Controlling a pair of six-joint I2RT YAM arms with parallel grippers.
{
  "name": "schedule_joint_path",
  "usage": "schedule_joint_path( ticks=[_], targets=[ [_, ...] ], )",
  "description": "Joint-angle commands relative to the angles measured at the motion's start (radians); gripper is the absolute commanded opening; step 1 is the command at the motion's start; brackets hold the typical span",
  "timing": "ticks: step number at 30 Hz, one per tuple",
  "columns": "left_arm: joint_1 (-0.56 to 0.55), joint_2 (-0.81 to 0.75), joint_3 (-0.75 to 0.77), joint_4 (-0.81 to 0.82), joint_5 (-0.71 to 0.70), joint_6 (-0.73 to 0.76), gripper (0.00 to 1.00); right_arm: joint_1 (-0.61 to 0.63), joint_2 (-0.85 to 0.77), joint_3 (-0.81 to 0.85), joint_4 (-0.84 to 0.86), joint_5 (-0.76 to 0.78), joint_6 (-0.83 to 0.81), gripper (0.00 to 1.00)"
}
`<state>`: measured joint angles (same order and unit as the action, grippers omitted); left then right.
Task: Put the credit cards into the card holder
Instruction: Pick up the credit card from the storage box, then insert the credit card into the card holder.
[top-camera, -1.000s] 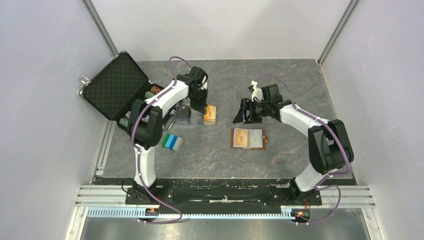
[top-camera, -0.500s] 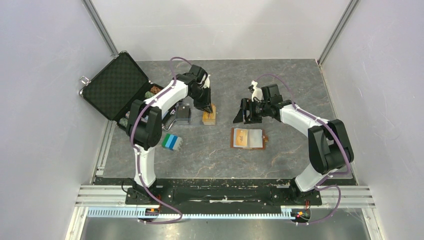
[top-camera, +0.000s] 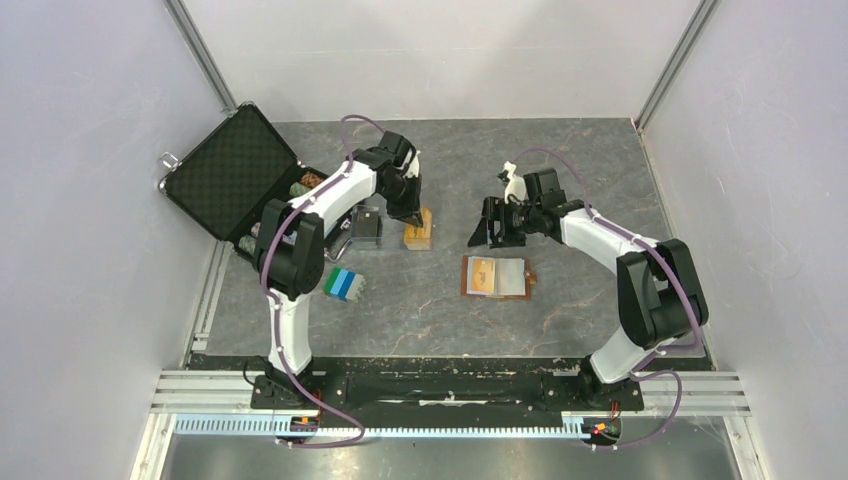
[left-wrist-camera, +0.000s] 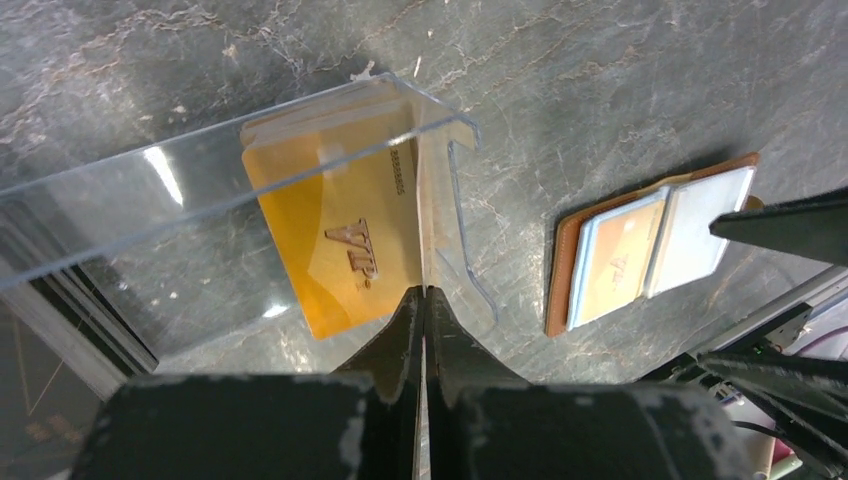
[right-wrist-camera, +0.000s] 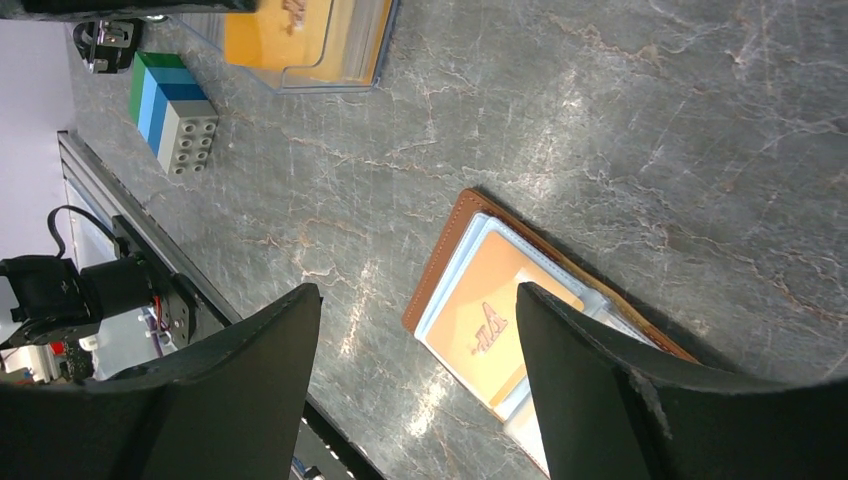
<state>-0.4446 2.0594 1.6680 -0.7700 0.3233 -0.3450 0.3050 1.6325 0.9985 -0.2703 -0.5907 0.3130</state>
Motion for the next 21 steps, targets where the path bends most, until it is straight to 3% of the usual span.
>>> schedule_joint_path(
  ticks=[1, 7, 11, 21],
  targets=[
    [-0.002, -0.163, -0.012, 0.063, -0.044, -0.027, 0.02, -0.016, -0.061, 0.012, -0.002, 0.03, -0.024, 0.75],
    [-0.002, -0.321, -0.137, 0.189, -0.018, -0.118, 0.02, -0.073, -0.139, -0.08, -0.003, 0.053, -0.008, 0.75],
    [-0.009, -0.374, -0.248, 0.322, 0.104, -0.213, 0.02, -0.129, -0.211, -0.177, -0.009, 0.063, -0.009, 0.75],
    [-0.184, -0.301, -0.452, 0.694, 0.239, -0.456, 0.02, -0.219, -0.325, -0.328, -0.102, 0.192, -0.038, 0.75]
  ],
)
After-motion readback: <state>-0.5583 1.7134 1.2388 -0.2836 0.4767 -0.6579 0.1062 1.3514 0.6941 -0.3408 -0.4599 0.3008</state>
